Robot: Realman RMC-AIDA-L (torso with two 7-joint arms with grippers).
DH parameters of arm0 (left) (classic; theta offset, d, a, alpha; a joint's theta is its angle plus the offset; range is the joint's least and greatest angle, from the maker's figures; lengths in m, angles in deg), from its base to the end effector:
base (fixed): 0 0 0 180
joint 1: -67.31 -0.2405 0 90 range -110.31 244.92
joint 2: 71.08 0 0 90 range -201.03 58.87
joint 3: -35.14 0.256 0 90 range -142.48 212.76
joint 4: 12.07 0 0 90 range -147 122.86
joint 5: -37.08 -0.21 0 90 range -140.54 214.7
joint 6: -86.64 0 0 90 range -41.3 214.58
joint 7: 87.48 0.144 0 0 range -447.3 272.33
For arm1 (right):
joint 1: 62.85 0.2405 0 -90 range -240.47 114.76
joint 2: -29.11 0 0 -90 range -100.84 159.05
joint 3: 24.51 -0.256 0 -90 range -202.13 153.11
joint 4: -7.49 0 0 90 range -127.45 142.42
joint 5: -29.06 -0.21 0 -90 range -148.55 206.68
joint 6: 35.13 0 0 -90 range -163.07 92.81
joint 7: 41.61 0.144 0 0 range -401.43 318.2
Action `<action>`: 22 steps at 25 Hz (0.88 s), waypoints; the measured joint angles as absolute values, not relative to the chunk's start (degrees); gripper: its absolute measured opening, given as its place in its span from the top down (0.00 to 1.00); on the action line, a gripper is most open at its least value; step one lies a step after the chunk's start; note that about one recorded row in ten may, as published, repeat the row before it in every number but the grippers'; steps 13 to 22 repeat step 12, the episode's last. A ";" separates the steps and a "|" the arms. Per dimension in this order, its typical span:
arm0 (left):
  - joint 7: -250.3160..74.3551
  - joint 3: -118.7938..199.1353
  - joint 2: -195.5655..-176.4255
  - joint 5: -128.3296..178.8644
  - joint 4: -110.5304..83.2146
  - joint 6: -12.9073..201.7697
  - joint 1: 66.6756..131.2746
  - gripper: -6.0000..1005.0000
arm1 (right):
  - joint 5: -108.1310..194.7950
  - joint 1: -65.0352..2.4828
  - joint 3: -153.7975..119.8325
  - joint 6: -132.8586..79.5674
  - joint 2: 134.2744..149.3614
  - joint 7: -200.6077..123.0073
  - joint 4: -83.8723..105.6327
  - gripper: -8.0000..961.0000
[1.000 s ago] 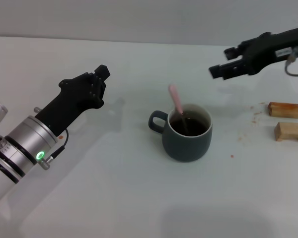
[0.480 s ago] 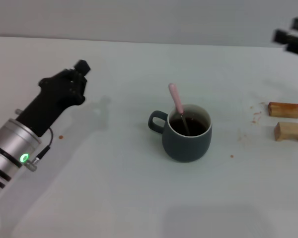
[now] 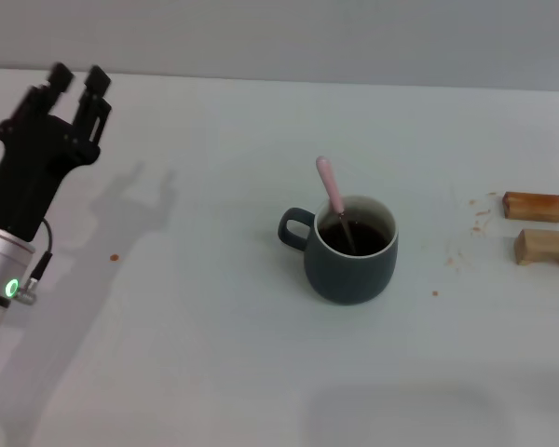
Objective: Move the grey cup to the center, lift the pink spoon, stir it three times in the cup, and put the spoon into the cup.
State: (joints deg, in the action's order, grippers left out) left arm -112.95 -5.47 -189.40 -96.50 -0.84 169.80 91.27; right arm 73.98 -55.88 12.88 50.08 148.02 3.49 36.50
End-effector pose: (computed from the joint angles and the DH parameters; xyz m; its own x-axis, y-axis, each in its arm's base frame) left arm -0.2834 0.3124 -0.0124 0.4381 -0.1739 0.8819 0.7815 -0.4111 -0.4693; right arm 0.3695 0.2465 0.1295 0.5437 0.3534 -0.7613 -0.7821 -0.1158 -0.6123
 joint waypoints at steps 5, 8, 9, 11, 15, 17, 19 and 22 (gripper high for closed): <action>-103.72 -7.70 -189.64 -96.50 3.65 169.84 89.16 0.58 | 73.09 -55.26 5.83 52.23 148.11 -5.87 28.78 0.26; -102.65 -7.42 -189.77 -96.58 4.34 169.84 88.56 0.47 | 73.02 -54.02 2.39 52.71 148.10 -9.35 25.58 0.26; -102.62 -6.98 -189.79 -96.67 4.57 169.90 88.28 0.43 | 72.99 -53.53 1.06 52.74 148.07 -9.90 24.76 0.26; -102.60 -6.04 -189.81 -96.90 5.24 170.14 87.43 0.35 | 72.95 -52.75 -1.59 52.90 148.09 -10.33 23.54 0.26; -102.60 -5.59 -189.82 -96.96 5.60 170.23 86.72 0.31 | 72.93 -52.43 -2.76 53.07 148.11 -10.39 22.90 0.26; -102.60 -5.59 -189.82 -96.96 5.60 170.23 86.72 0.31 | 72.93 -52.43 -2.76 53.07 148.11 -10.39 22.90 0.26; -102.60 -5.59 -189.82 -96.96 5.60 170.23 86.72 0.31 | 72.93 -52.43 -2.76 53.07 148.11 -10.39 22.90 0.26; -102.60 -5.59 -189.82 -96.96 5.60 170.23 86.72 0.31 | 72.93 -52.43 -2.76 53.07 148.11 -10.39 22.90 0.26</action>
